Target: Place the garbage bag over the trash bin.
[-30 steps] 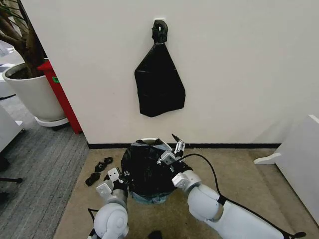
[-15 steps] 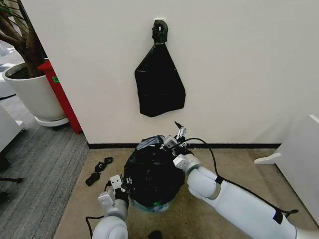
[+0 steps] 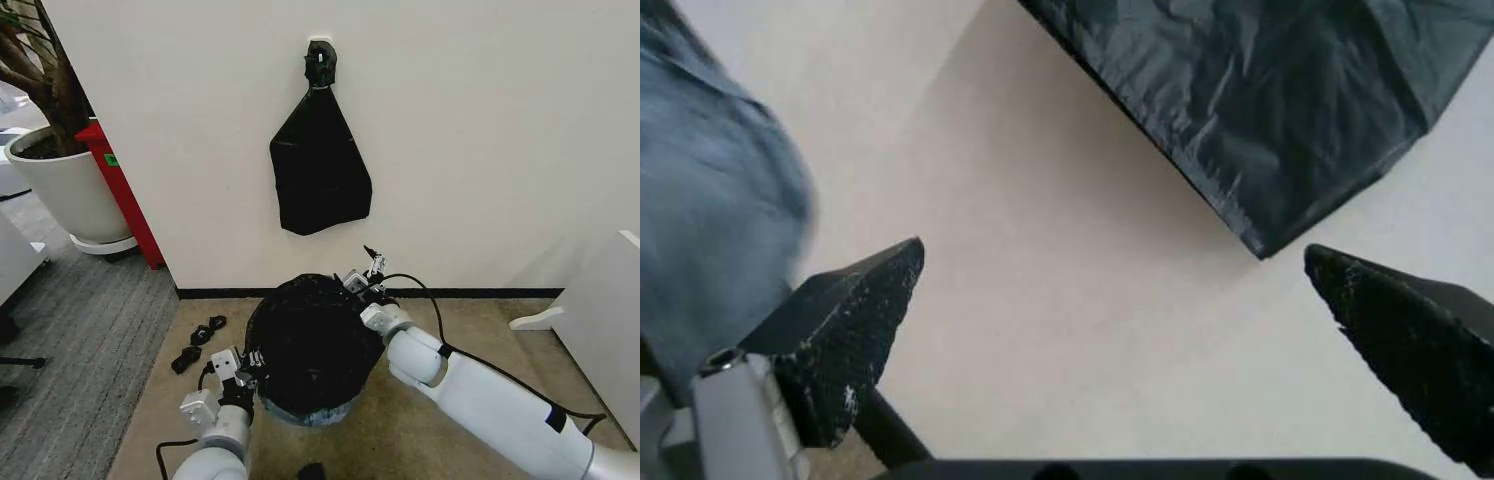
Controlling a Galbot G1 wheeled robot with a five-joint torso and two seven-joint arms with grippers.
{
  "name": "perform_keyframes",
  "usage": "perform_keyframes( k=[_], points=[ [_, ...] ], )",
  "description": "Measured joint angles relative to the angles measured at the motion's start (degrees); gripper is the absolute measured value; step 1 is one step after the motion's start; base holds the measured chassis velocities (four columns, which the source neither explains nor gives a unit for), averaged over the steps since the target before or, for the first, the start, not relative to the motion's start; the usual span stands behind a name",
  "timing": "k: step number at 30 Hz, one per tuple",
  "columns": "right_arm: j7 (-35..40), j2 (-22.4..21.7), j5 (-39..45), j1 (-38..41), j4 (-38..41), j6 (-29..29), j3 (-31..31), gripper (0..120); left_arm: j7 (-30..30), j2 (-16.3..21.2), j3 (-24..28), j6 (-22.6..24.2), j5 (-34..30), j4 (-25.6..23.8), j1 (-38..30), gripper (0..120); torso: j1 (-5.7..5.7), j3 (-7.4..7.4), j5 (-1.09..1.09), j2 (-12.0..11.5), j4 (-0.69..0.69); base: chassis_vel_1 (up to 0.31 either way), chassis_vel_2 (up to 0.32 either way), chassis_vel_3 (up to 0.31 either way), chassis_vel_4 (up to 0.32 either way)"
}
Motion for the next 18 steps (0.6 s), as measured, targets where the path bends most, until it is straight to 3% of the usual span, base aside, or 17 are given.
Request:
perform_keyframes(
  k=[1, 2, 7, 18],
  points=[
    [-0.01, 0.06, 0.24, 0.54, -0.90, 0.13, -0.41, 100, 0.08, -0.01, -0.05, -0.01, 0.12, -0.62, 0.29, 1, 0.00, 0.00, -0.01, 0.00, 0.02, 0.000, 0.000, 0.000, 0.000],
    [0.01, 0.17, 0.57, 1.01, -2.11, 0.36, -1.07, 100, 0.36, -0.07, -0.03, -0.03, 0.13, -1.36, 0.55, 1, 0.00, 0.01, 0.00, 0.00, -0.05, 0.000, 0.000, 0.000, 0.000],
    [0.16, 1.02, 0.71, 1.72, -4.24, 0.94, -2.21, 100, 0.43, -0.16, -0.12, -0.04, 0.15, -1.99, 0.70, 1, 0.00, 0.01, 0.03, 0.00, -0.01, 0.000, 0.000, 0.000, 0.000],
    [0.41, 1.20, 1.29, 1.83, -1.98, 0.50, -2.16, 100, 0.44, 0.10, -0.26, -0.38, -0.42, 0.96, -0.64, 1, 0.00, 0.00, -0.01, 0.00, -0.01, 0.000, 0.000, 0.000, 0.000]
  ],
)
